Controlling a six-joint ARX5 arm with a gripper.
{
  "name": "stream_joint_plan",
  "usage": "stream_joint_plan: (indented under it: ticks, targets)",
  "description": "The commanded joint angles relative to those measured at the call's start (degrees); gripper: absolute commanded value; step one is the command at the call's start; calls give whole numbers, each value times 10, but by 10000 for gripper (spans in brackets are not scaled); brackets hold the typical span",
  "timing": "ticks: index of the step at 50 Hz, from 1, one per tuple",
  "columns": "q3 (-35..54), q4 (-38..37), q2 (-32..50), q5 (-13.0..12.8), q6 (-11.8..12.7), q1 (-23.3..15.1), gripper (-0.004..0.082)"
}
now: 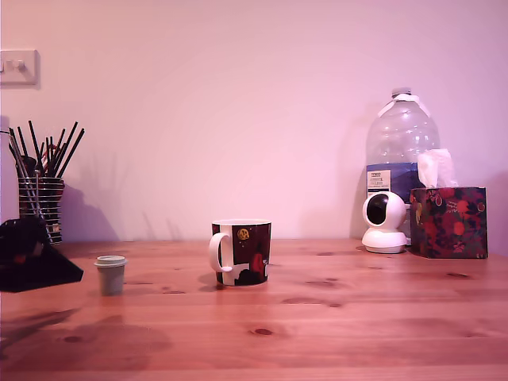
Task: Pick up the coffee capsules from the table one by one and drop them inside the nearest coffee cup
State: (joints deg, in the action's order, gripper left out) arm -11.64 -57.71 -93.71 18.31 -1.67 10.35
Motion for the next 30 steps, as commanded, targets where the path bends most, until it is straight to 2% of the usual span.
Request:
stream_joint_plan:
  ticks: [1,30]
  targets:
    - [2,-8,1,0,1,-1,486]
    - [-55,-58,-86,1,-3,-1,506]
